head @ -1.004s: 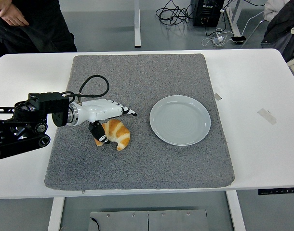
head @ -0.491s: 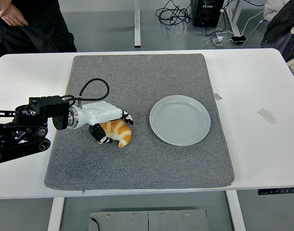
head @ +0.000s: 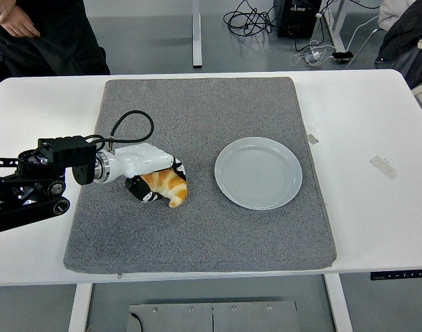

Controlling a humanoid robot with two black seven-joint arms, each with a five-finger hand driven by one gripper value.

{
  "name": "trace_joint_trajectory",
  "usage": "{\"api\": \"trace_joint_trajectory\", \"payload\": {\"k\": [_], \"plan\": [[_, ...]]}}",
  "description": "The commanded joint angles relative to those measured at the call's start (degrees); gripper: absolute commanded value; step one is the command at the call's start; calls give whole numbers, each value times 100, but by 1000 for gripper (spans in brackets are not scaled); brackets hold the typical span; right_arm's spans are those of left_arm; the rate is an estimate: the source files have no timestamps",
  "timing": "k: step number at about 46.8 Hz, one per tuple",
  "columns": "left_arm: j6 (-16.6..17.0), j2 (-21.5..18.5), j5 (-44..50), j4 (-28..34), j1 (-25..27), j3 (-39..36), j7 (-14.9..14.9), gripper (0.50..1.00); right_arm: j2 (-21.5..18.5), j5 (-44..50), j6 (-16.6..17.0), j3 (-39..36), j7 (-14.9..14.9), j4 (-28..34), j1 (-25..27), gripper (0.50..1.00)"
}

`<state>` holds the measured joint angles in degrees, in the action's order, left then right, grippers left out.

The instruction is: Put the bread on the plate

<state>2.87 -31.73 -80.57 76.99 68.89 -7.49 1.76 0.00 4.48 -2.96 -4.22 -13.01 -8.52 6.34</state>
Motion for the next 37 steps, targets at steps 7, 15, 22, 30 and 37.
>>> {"api": "trace_joint_trajectory", "payload": {"k": [7,15,22,30,37], "plan": [[3,-97,137,-113,625,72,35,500,0,0,6,0,0,0,-1,1000],[3,17,287,-333,942,90,35,500,0,0,6,0,0,0,-1,1000],[3,281,296,-571,1012,81,35,500,0,0,5,0,0,0,-1,1000],[12,659,322,-764,1012,90,35,500,0,0,6,0,0,0,-1,1000],[21,1133,331,-992,1012,81,35,500,0,0,-3,0,0,0,-1,1000]]}}
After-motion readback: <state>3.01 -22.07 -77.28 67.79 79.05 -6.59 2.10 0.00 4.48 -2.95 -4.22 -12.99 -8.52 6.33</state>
